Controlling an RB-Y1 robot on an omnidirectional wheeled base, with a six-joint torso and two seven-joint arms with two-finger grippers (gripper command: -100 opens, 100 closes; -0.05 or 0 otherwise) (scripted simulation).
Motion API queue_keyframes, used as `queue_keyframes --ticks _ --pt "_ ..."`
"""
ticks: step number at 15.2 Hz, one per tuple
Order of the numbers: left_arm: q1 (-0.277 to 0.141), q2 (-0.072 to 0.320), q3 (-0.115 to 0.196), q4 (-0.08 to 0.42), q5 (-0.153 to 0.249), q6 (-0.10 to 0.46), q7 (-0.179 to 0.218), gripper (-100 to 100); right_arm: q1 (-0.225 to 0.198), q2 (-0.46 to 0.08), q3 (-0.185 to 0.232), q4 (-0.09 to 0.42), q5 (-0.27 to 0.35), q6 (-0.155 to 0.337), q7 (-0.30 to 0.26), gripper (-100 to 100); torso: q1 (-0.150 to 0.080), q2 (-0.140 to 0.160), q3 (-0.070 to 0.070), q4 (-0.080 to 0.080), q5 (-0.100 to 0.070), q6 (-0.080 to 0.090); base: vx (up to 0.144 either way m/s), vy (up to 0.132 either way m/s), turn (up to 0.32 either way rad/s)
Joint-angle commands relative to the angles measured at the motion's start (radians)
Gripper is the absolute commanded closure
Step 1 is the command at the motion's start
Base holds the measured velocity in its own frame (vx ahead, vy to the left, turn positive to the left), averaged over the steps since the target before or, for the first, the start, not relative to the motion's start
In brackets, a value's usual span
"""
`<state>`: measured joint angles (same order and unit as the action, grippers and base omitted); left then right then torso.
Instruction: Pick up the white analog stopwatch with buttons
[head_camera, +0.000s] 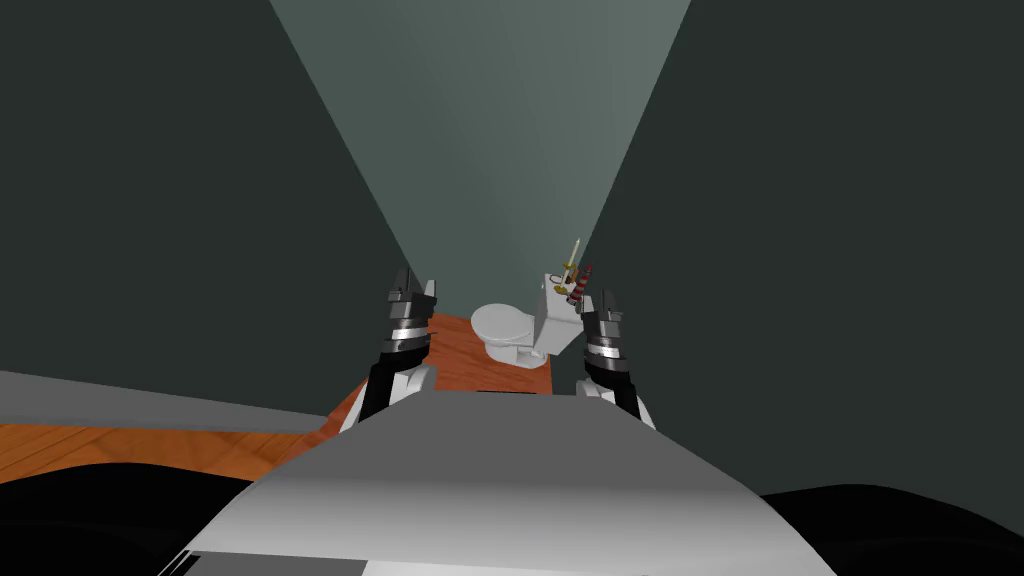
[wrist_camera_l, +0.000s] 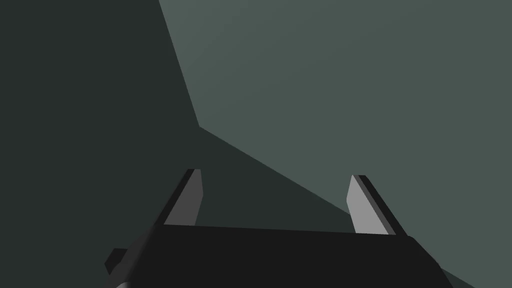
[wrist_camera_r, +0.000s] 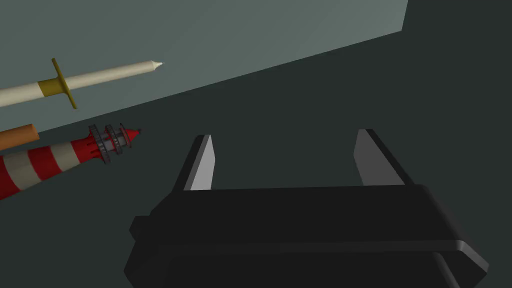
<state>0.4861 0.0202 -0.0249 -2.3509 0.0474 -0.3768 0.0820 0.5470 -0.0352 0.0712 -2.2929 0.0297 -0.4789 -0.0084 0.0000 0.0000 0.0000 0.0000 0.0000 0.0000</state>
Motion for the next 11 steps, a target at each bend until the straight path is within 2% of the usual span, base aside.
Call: queue_keyframes --ticks 1,2,3,4,5,6,7,8,11 --pt "0.0 0.0 0.0 0.0 0.0 0.0 0.0 0 0.006 -0.035 -0.006 0.011 0.01 -0.003 -0.001 -100 0.0 0.0 0.0 0.0 0.0 0.0 -0.003 0.019 0.034" --pt "0.0 0.0 0.0 0.0 0.0 0.0 0.0 0 0.011 -0.062 -0.013 0.022 0.02 -0.007 -0.003 -100 0.001 0.0 0.0 0.0 0.0 0.0 -0.011 0.045 0.057" --pt "0.0 0.0 0.0 0.0 0.0 0.0 0.0 0 0.011 -0.063 -0.013 0.022 0.02 -0.007 -0.003 -100 0.002 0.001 0.0 0.0 0.0 0.0 -0.008 0.052 0.038" --pt "0.0 0.0 0.0 0.0 0.0 0.0 0.0 0 0.019 -0.098 -0.021 0.037 0.034 -0.012 -0.004 -100 0.003 0.001 0.0 0.0 0.001 0.0 0.008 0.064 0.05" --pt "0.0 0.0 0.0 0.0 0.0 0.0 0.0 0 0.019 -0.098 -0.021 0.037 0.034 -0.012 -0.004 -100 0.004 0.0 0.0 0.0 0.001 0.0 0.004 0.062 0.036" --pt "0.0 0.0 0.0 0.0 0.0 0.0 0.0 0 0.028 -0.134 -0.031 0.054 0.05 -0.017 -0.006 -100 0.004 0.0 0.0 0.0 0.001 0.0 -0.006 0.068 0.05" --pt "0.0 0.0 0.0 0.0 0.0 0.0 0.0 0 0.028 -0.137 -0.031 0.054 0.05 -0.017 -0.006 -100 0.004 0.0 0.0 0.0 0.001 0.0 -0.003 0.063 0.043" --pt "0.0 0.0 0.0 0.0 0.0 0.0 0.0 0 0.038 -0.172 -0.042 0.073 0.068 -0.023 -0.008 -100 0.004 0.0 0.0 0.0 0.001 0.0 0.001 0.067 0.077" --pt "0.0 0.0 0.0 0.0 0.0 0.0 0.0 0 0.049 -0.23 -0.055 0.095 0.089 -0.031 -0.01 -100 0.006 0.0 0.0 0.0 0.001 0.0 -0.001 0.084 0.062"
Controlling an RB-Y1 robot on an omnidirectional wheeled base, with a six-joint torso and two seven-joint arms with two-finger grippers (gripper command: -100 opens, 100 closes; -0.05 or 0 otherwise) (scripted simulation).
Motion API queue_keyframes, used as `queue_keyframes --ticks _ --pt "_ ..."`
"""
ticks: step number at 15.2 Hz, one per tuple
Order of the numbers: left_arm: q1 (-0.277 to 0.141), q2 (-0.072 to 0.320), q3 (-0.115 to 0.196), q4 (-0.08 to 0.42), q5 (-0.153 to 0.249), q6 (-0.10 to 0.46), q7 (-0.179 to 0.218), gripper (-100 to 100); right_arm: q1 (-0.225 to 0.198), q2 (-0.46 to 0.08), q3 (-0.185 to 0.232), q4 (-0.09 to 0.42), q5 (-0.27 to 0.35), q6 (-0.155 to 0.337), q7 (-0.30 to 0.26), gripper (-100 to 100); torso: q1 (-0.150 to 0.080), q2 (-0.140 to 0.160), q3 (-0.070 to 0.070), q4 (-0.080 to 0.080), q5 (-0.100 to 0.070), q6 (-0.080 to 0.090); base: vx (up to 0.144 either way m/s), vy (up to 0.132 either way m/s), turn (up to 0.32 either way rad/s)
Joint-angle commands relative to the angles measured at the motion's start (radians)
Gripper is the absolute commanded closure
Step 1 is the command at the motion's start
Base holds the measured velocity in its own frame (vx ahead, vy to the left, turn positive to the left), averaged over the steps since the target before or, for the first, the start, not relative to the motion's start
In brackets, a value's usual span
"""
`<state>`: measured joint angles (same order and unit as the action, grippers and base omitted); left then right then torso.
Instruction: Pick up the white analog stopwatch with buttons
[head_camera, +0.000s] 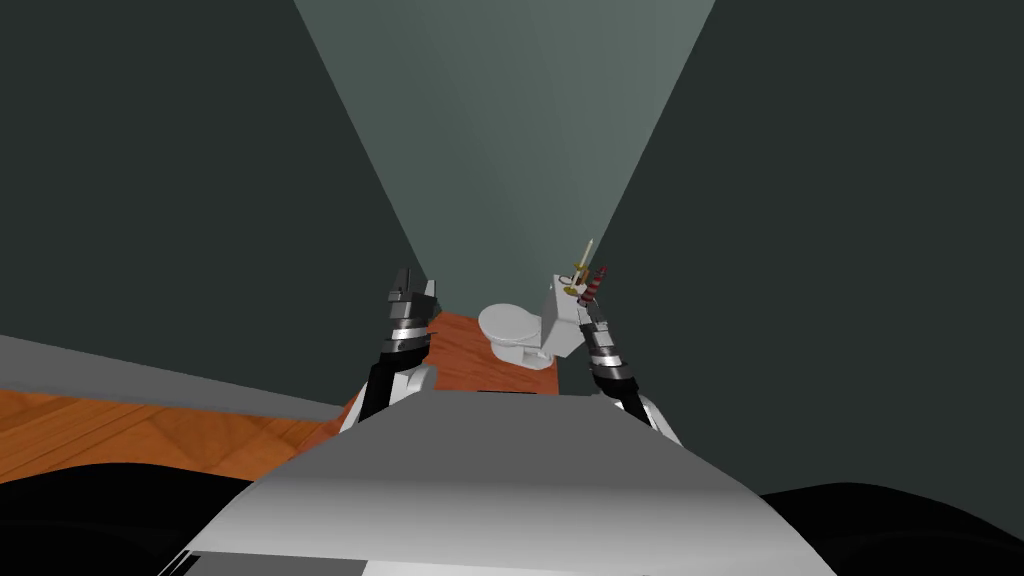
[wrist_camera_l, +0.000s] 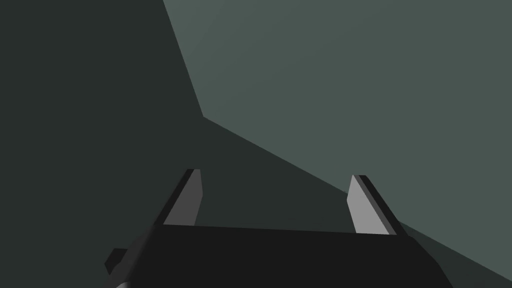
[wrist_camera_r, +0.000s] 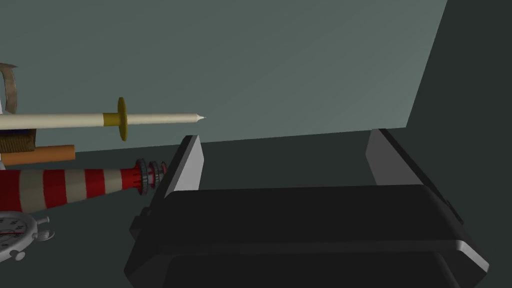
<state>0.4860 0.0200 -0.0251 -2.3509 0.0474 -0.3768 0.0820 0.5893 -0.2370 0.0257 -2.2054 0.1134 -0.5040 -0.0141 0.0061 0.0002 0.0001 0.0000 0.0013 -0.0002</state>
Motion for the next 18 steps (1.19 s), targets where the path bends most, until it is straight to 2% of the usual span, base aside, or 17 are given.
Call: queue_keyframes --ticks 1,4,6,7,9,10,12,13,15,16,18 --pt "0.0 0.0 0.0 0.0 0.0 0.0 0.0 0 0.007 -0.028 -0.009 0.008 0.005 -0.005 -0.004 -100 0.0 0.0 0.0 0.0 0.0 0.0 -0.004 0.062 0.019" --pt "0.0 0.0 0.0 0.0 0.0 0.0 0.0 0 0.032 -0.108 -0.038 0.057 0.052 -0.022 -0.008 -100 -0.001 0.0 0.0 0.0 0.0 0.0 0.001 0.078 0.079" --pt "0.0 0.0 0.0 0.0 0.0 0.0 0.0 0 0.032 -0.136 -0.038 0.057 0.052 -0.022 -0.008 -100 0.0 0.0 0.0 0.0 0.0 0.0 -0.001 0.078 0.048" --pt "0.0 0.0 0.0 0.0 0.0 0.0 0.0 0 0.047 -0.166 -0.054 0.085 0.078 -0.031 -0.01 -100 -0.001 0.0 0.0 0.0 0.0 0.0 0.005 0.076 0.063" --pt "0.0 0.0 0.0 0.0 0.0 0.0 0.0 0 0.047 -0.193 -0.054 0.085 0.078 -0.031 -0.01 -100 -0.001 0.0 0.0 0.0 0.0 0.0 -0.002 0.071 0.049" --pt "0.0 0.0 0.0 0.0 0.0 0.0 0.0 0 0.062 -0.228 -0.069 0.114 0.105 -0.04 -0.011 -100 -0.001 0.0 0.0 0.0 0.0 0.0 0.003 0.086 0.08" --pt "0.0 0.0 0.0 0.0 0.0 0.0 0.0 0 0.062 -0.253 -0.069 0.114 0.105 -0.04 -0.011 -100 0.0 0.0 0.0 0.0 0.0 0.0 0.0 0.079 0.05" --pt "0.0 0.0 0.0 0.0 0.0 0.0 0.0 0 0.077 -0.286 -0.086 0.143 0.133 -0.05 -0.012 -100 -0.001 0.0 0.0 0.0 0.0 0.0 0.004 0.086 0.085" --pt "0.0 0.0 0.0 0.0 0.0 0.0 0.0 0 0.077 -0.314 -0.086 0.143 0.133 -0.05 -0.012 -100 0.0 0.0 0.0 0.0 0.0 0.0 0.01 0.078 0.053" --pt "0.0 0.0 0.0 0.0 0.0 0.0 0.0 0 0.094 -0.347 -0.102 0.175 0.163 -0.059 -0.013 -100 -0.001 0.0 0.0 0.0 0.0 0.0 0.003 0.077 0.08" --pt "0.0 0.0 0.0 0.0 0.0 0.0 0.0 0 0.094 -0.376 -0.102 0.175 0.163 -0.059 -0.013 -100 -0.001 0.0 0.0 0.0 0.0 0.0 0.006 0.073 0.056"
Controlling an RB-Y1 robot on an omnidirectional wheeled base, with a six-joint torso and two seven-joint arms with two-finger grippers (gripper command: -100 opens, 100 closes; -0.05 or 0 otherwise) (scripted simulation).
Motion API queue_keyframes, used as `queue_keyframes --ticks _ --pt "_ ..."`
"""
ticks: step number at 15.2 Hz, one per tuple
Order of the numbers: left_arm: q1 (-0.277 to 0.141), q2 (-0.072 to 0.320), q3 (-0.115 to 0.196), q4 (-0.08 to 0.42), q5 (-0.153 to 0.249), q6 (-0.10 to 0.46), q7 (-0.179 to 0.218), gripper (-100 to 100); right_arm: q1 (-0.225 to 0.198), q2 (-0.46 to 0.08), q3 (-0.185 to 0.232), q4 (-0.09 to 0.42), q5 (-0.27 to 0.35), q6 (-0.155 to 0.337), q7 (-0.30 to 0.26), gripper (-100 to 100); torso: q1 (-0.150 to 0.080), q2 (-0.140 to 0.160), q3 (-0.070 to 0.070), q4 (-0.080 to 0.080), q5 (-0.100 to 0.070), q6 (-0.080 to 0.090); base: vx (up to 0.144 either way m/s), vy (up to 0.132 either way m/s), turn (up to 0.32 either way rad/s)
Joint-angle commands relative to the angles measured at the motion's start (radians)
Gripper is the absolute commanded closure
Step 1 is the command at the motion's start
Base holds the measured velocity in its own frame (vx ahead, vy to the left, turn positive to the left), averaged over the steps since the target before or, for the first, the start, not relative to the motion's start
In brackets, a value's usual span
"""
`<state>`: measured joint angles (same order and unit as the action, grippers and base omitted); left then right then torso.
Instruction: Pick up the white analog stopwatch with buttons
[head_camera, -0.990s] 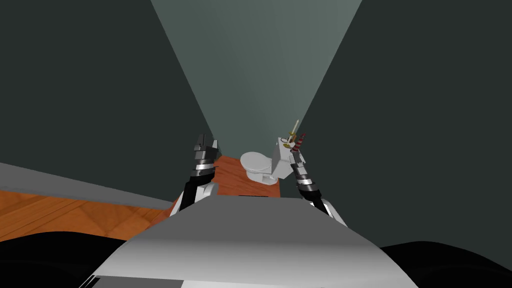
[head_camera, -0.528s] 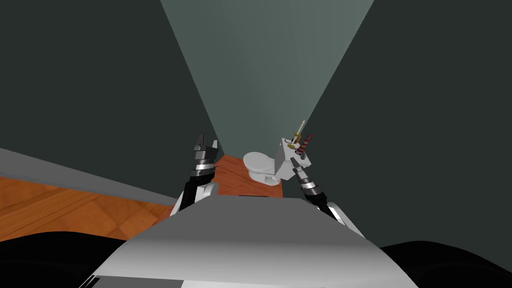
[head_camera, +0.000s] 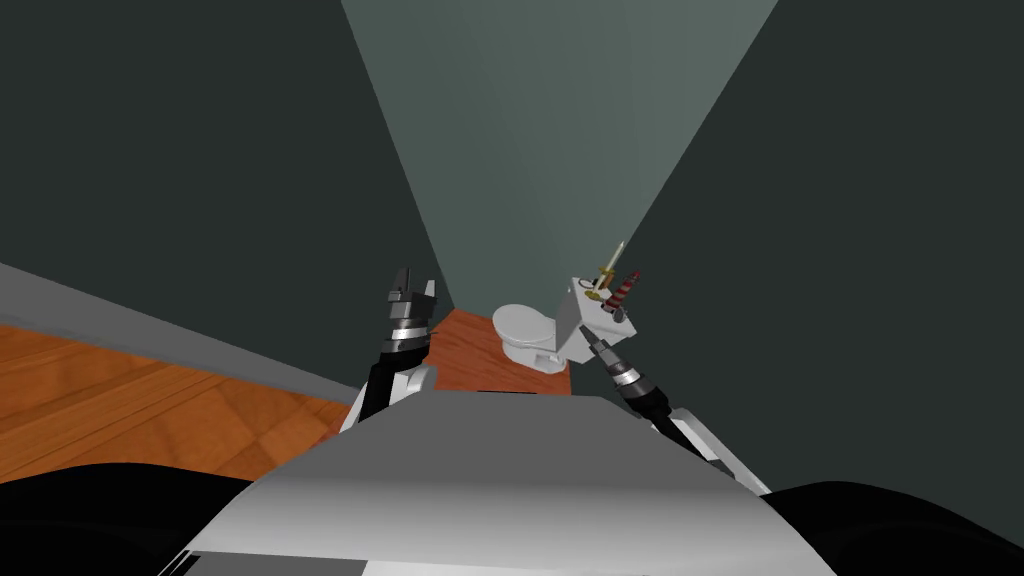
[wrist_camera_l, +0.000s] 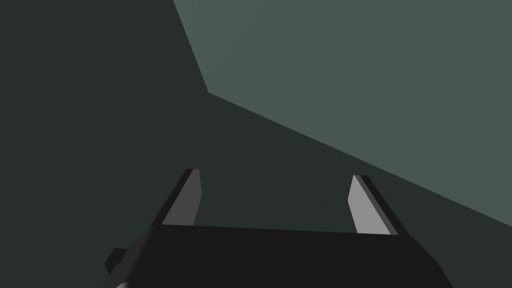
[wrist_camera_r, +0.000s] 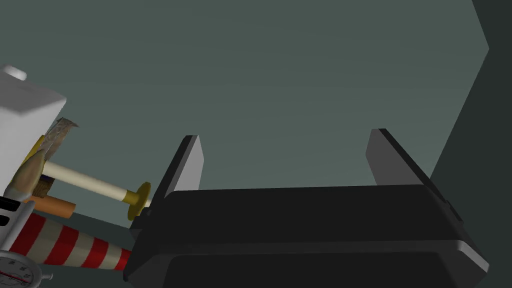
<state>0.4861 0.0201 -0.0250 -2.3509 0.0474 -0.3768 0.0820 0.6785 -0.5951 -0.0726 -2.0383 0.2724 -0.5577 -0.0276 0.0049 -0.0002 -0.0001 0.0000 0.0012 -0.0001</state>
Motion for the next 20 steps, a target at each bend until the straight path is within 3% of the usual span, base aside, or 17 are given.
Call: queue_keyframes --ticks 1,6,7,9,10,12,13,15,16,18,19,20 --pt "0.0 0.0 0.0 0.0 0.0 0.0 0.0 0 0.021 -0.05 -0.021 0.039 0.034 -0.016 0.0 -100 0.0 0.0 0.0 0.0 0.0 0.0 0.001 0.084 0.08" --pt "0.0 0.0 0.0 0.0 0.0 0.0 0.0 0 0.038 -0.145 -0.038 0.072 0.064 -0.026 0.0 -100 0.0 -0.001 0.0 0.0 0.0 0.0 0.013 0.075 0.062" --pt "0.0 0.0 0.0 0.0 0.0 0.0 0.0 0 0.055 -0.177 -0.055 0.106 0.096 -0.035 0.0 -100 0.0 0.0 0.0 0.0 0.0 0.0 0.013 0.088 0.098" --pt "0.0 0.0 0.0 0.0 0.0 0.0 0.0 0 0.055 -0.209 -0.055 0.106 0.096 -0.035 0.0 -100 0.001 0.0 0.0 0.0 0.0 0.0 0.011 0.082 0.05" --pt "0.0 0.0 0.0 0.0 0.0 0.0 0.0 0 0.072 -0.237 -0.071 0.141 0.127 -0.045 0.001 -100 0.001 0.0 0.0 0.0 0.0 0.0 0.008 0.076 0.069" --pt "0.0 0.0 0.0 0.0 0.0 0.0 0.0 0 0.072 -0.273 -0.071 0.141 0.127 -0.045 0.001 -100 0.001 0.0 0.0 0.0 0.0 0.0 0.016 0.067 0.055" --pt "0.0 0.0 0.0 0.0 0.0 0.0 0.0 0 0.089 -0.302 -0.087 0.177 0.159 -0.054 0.003 -100 0.0 0.0 0.0 0.0 0.0 0.0 0.011 0.069 0.092" --pt "0.0 0.0 0.0 0.0 0.0 0.0 0.0 0 0.089 -0.336 -0.087 0.177 0.159 -0.054 0.003 -100 0.0 -0.001 0.0 0.0 0.0 0.0 0.017 0.065 0.048" --pt "0.0 0.0 0.0 0.0 0.0 0.0 0.0 0 0.107 -0.366 -0.102 0.213 0.19 -0.063 0.006 -100 0.0 0.0 0.0 0.0 0.0 0.0 0.016 0.069 0.056" --pt "0.0 0.0 0.0 0.0 0.0 0.0 0.0 0 0.107 -0.399 -0.102 0.213 0.19 -0.063 0.006 -100 0.0 0.0 0.0 0.0 0.0 0.0 0.007 0.057 0.05" --pt "0.0 0.0 0.0 0.0 0.0 0.0 0.0 0 0.124 -0.43 -0.117 0.25 0.222 -0.071 0.01 -100 -0.001 0.0 0.0 0.0 0.0 0.0 0.007 0.057 0.083" --pt "0.0 0.0 0.0 0.0 0.0 0.0 0.0 0 0.124 -0.452 -0.117 0.25 0.222 -0.071 0.01 -100 -0.001 0.0 0.0 0.0 0.0 0.0 0.011 0.061 0.067"
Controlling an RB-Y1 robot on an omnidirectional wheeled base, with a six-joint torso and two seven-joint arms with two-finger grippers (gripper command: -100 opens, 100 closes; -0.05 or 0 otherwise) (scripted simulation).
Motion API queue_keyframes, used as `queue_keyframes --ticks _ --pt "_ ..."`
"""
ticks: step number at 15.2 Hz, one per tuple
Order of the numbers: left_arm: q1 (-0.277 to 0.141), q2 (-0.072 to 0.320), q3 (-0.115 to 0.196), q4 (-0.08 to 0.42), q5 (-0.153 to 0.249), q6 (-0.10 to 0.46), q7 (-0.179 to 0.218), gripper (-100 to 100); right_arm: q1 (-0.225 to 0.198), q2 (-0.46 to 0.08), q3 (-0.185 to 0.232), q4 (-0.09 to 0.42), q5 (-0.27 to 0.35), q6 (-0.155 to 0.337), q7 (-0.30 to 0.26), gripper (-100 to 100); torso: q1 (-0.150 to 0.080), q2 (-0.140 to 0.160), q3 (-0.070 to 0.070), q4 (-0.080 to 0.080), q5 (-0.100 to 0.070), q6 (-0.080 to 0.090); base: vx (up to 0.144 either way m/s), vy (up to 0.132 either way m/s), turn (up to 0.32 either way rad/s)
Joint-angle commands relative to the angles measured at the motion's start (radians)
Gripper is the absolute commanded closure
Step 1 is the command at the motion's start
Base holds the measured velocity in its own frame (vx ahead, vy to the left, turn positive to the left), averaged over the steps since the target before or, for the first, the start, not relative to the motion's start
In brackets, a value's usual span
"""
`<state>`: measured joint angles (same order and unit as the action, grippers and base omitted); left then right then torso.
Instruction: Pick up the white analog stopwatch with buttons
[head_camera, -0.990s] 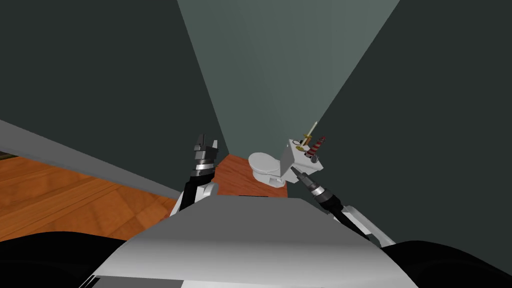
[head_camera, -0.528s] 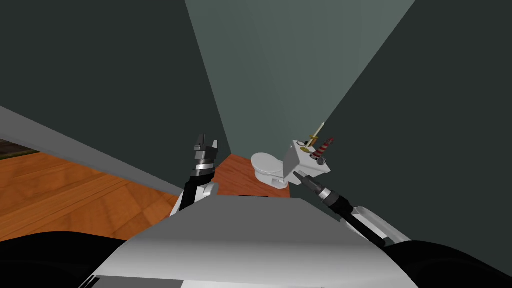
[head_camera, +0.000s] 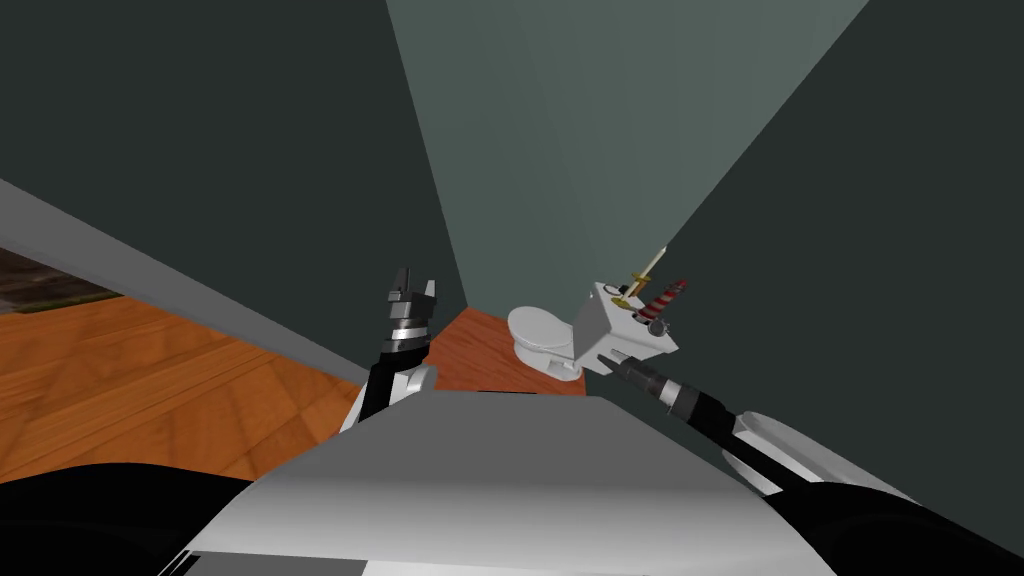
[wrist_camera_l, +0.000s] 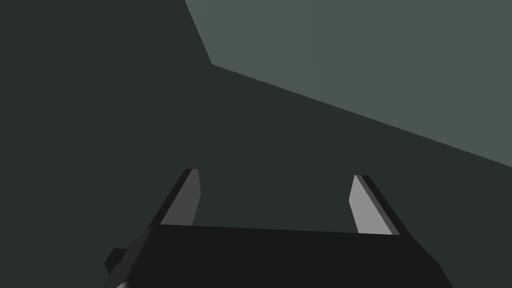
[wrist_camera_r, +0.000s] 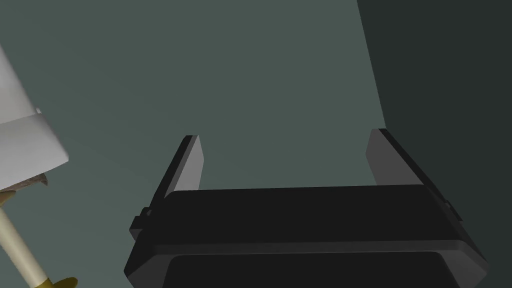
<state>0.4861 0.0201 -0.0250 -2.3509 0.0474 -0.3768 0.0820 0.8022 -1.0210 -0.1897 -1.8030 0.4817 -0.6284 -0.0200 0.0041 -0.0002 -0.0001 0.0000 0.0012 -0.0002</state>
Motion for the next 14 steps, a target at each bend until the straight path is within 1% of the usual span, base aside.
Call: queue_keyframes --ticks 1,2,3,4,5,6,7,8,9,10,11,12,13,14 --pt "0.0 0.0 0.0 0.0 0.0 0.0 0.0 0 0.0 -0.035 0.0 0.015 0.013 0.0 0.002 -100 0.0 0.0 0.0 0.0 0.0 0.0 0.009 0.041 0.017" --pt "0.0 0.0 0.0 0.0 0.0 0.0 0.0 0 0.018 -0.068 -0.013 0.053 0.045 -0.008 0.007 -100 -0.001 0.0 0.0 0.0 0.0 0.0 0.008 0.045 0.069" --pt "0.0 0.0 0.0 0.0 0.0 0.0 0.0 0 0.018 -0.088 -0.013 0.053 0.045 -0.008 0.007 -100 -0.001 0.0 0.0 0.0 0.0 0.0 0.011 0.045 0.068" --pt "0.0 0.0 0.0 0.0 0.0 0.0 0.0 0 0.018 -0.095 -0.013 0.053 0.045 -0.008 0.007 -100 -0.001 0.0 0.0 0.0 0.0 0.0 0.009 0.031 0.017" --pt "0.0 0.0 0.0 0.0 0.0 0.0 0.0 0 0.035 -0.127 -0.026 0.092 0.076 -0.015 0.012 -100 -0.002 0.0 0.0 0.0 0.0 0.0 0.011 0.038 0.043" --pt "0.0 0.0 0.0 0.0 0.0 0.0 0.0 0 0.035 -0.152 -0.026 0.092 0.076 -0.015 0.012 -100 -0.002 0.0 0.0 0.0 0.0 0.0 0.013 0.041 0.05" --pt "0.0 0.0 0.0 0.0 0.0 0.0 0.0 0 0.035 -0.155 -0.026 0.092 0.076 -0.015 0.012 -100 -0.001 0.0 0.0 0.0 0.0 0.0 0.008 0.028 0.022" --pt "0.0 0.0 0.0 0.0 0.0 0.0 0.0 0 0.051 -0.19 -0.038 0.131 0.107 -0.022 0.018 -100 -0.002 0.0 0.0 0.0 0.0 0.0 0.007 0.03 0.056" --pt "0.0 0.0 0.0 0.0 0.0 0.0 0.0 0 0.051 -0.211 -0.038 0.131 0.107 -0.022 0.018 -100 -0.002 0.0 0.0 0.0 0.0 0.0 0.008 0.029 0.048" --pt "0.0 0.0 0.0 0.0 0.0 0.0 0.0 0 0.051 -0.214 -0.038 0.131 0.107 -0.022 0.018 -100 -0.002 0.0 0.0 0.0 0.0 0.0 0.007 0.019 0.012" --pt "0.0 0.0 0.0 0.0 0.0 0.0 0.0 0 0.068 -0.248 -0.05 0.171 0.138 -0.027 0.025 -100 -0.002 0.0 0.0 0.0 -0.001 0.0 0.009 0.021 0.041" --pt "0.0 0.0 0.0 0.0 0.0 0.0 0.0 0 0.068 -0.271 -0.05 0.171 0.138 -0.027 0.025 -100 -0.003 0.0 0.0 0.0 -0.001 0.0 0.009 0.02 0.044" --pt "0.0 0.0 0.0 0.0 0.0 0.0 0.0 0 0.084 -0.295 -0.06 0.206 0.168 -0.033 0.033 -100 -0.003 0.0 0.0 0.0 -0.001 0.0 0.009 0.019 0.057" --pt "0.0 0.0 0.0 0.0 0.0 0.0 0.0 0 0.084 -0.317 -0.06 0.211 0.168 -0.033 0.033 -100 -0.003 0.0 0.0 0.0 -0.001 0.0 0.008 0.016 0.041"
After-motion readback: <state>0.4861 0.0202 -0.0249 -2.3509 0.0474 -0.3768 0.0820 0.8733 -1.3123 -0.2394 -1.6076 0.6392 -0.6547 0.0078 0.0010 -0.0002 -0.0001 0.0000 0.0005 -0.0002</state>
